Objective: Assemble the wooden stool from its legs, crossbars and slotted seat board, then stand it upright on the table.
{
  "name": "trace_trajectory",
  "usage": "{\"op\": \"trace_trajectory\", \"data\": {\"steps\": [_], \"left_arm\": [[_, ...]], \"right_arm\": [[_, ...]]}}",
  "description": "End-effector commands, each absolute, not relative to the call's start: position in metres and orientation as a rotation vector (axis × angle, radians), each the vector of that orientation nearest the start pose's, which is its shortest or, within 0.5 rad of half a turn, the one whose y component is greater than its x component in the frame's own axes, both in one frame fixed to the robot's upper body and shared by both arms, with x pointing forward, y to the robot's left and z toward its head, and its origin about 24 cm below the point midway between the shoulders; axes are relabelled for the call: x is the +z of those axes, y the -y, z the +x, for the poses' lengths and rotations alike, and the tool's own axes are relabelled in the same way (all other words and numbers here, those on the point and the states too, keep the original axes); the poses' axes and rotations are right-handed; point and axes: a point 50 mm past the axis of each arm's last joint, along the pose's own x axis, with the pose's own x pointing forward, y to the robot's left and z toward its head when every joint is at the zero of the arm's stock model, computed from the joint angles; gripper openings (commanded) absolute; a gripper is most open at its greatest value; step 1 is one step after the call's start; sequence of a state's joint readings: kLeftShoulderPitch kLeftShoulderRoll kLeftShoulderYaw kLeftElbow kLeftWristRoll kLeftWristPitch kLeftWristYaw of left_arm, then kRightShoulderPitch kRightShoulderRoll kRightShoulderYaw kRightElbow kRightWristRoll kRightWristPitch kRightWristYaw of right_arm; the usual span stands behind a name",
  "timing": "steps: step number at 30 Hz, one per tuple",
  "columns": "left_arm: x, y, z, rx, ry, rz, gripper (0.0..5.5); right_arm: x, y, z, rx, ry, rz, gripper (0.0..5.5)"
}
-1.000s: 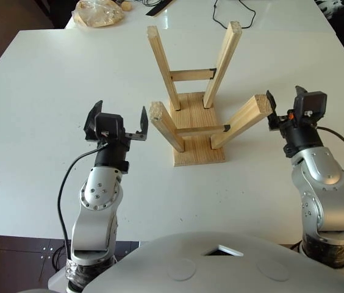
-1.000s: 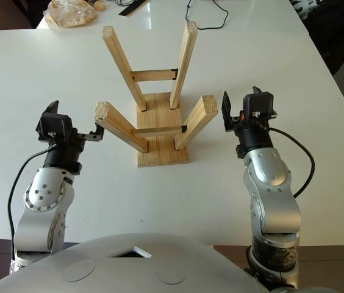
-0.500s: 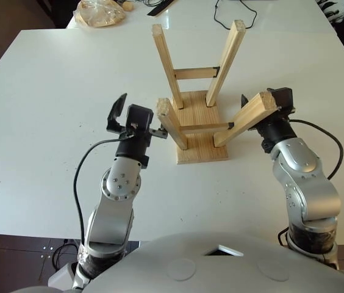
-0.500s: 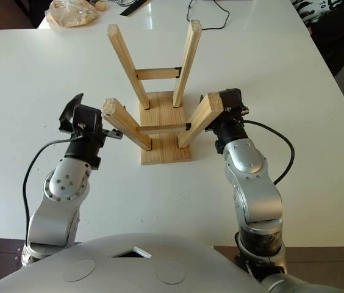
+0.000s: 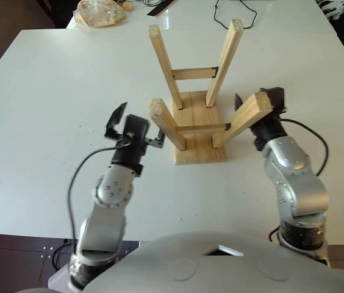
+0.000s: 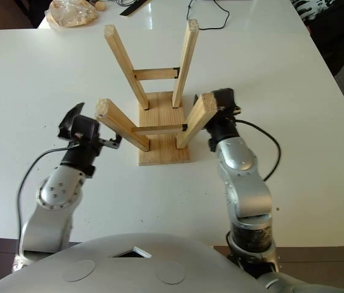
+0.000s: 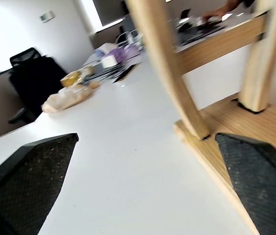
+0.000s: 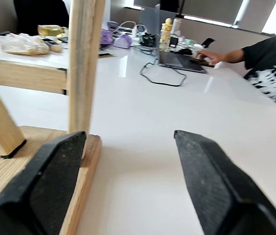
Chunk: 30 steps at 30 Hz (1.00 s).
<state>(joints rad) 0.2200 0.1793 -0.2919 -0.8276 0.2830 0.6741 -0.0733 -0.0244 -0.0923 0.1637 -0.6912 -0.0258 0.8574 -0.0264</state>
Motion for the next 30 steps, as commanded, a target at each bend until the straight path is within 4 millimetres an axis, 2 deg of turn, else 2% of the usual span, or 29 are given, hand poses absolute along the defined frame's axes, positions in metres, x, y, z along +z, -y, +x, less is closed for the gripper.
{"op": "trace_trajectory", "data": {"steps": [1, 4, 8, 11, 13, 15, 16, 18, 20, 23, 25, 27, 30], "left_arm": [[0.13, -0.096, 0.19, -0.336, 0.022, 0.297, 5.21], [0.12, -0.118, 0.184, -0.262, -0.046, 0.338, 5.21], [0.108, -0.137, 0.175, -0.227, -0.108, 0.374, 5.21], [0.104, -0.142, 0.175, -0.255, -0.11, 0.354, 5.21], [0.109, -0.136, 0.172, -0.351, -0.074, 0.303, 5.21], [0.116, -0.138, 0.161, -0.431, -0.054, 0.22, 5.21], [0.115, -0.146, 0.158, -0.447, -0.069, 0.207, 5.21], [0.114, -0.162, 0.157, -0.463, -0.087, 0.219, 5.21], [0.119, -0.161, 0.16, -0.522, -0.052, 0.206, 5.21], [0.127, -0.135, 0.164, -0.651, 0.005, 0.093, 5.21], [0.126, -0.123, 0.166, -0.702, 0.012, 0.084, 5.21], [0.121, -0.13, 0.17, -0.695, -0.005, 0.127, 5.21], [0.109, -0.154, 0.18, -0.67, -0.059, 0.204, 5.21]], "right_arm": [[0.125, 0.09, 0.23, 0.289, -0.137, -0.084, 3.34], [0.115, 0.109, 0.238, 0.216, -0.167, -0.118, 3.34], [0.101, 0.136, 0.243, 0.142, -0.201, -0.161, 3.34], [0.09, 0.159, 0.246, 0.116, -0.232, -0.225, 3.34], [0.083, 0.175, 0.247, 0.15, -0.25, -0.302, 3.34], [0.079, 0.19, 0.242, 0.236, -0.269, -0.368, 3.34], [0.073, 0.201, 0.235, 0.297, -0.311, -0.422, 3.34], [0.061, 0.22, 0.219, 0.443, -0.435, -0.511, 3.34], [0.053, 0.229, 0.203, 0.637, -0.539, -0.625, 3.34], [0.046, 0.231, 0.183, 0.928, -0.641, -0.741, 3.34], [0.046, 0.227, 0.178, 1.066, -0.655, -0.761, 3.34], [0.051, 0.221, 0.178, 1.124, -0.641, -0.738, 3.34], [0.055, 0.214, 0.171, 1.194, -0.632, -0.701, 3.34]]}}
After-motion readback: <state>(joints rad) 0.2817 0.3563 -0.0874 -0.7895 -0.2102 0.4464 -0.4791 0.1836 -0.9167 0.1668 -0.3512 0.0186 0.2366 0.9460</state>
